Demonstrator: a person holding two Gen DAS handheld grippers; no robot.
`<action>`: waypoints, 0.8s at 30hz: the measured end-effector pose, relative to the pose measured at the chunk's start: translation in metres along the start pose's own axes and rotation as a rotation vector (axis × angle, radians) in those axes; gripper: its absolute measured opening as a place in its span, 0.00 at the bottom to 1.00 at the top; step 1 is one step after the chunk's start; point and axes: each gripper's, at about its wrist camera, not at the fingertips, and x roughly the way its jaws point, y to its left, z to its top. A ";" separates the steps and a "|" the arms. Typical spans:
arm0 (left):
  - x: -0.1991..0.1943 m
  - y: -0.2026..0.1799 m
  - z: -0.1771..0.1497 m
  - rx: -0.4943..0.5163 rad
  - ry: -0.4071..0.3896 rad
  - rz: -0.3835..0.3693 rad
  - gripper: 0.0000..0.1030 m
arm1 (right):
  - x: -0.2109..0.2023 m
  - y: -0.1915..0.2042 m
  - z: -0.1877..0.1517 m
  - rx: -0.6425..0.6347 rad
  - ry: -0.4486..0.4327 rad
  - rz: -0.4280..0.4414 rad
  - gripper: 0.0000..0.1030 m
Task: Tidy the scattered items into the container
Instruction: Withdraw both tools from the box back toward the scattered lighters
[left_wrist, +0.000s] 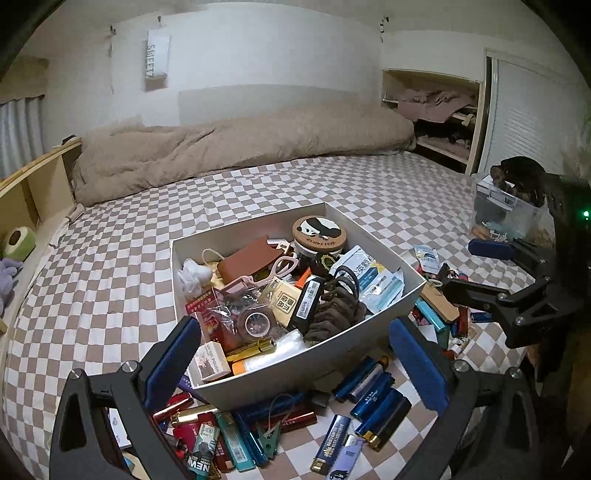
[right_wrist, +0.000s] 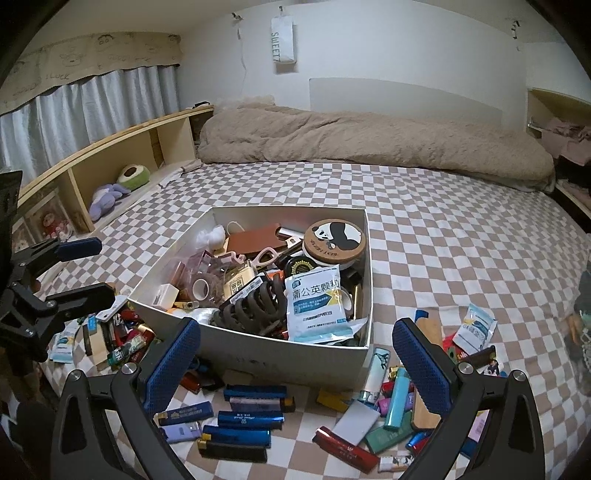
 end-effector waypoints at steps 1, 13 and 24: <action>-0.001 0.000 0.000 -0.004 0.001 0.003 1.00 | -0.002 0.001 0.000 -0.002 -0.004 -0.005 1.00; -0.011 -0.004 -0.013 -0.035 -0.004 0.020 1.00 | -0.017 0.008 -0.007 -0.016 -0.024 -0.019 1.00; -0.018 0.000 -0.027 -0.084 -0.017 0.046 1.00 | -0.024 0.010 -0.020 -0.030 -0.032 -0.026 1.00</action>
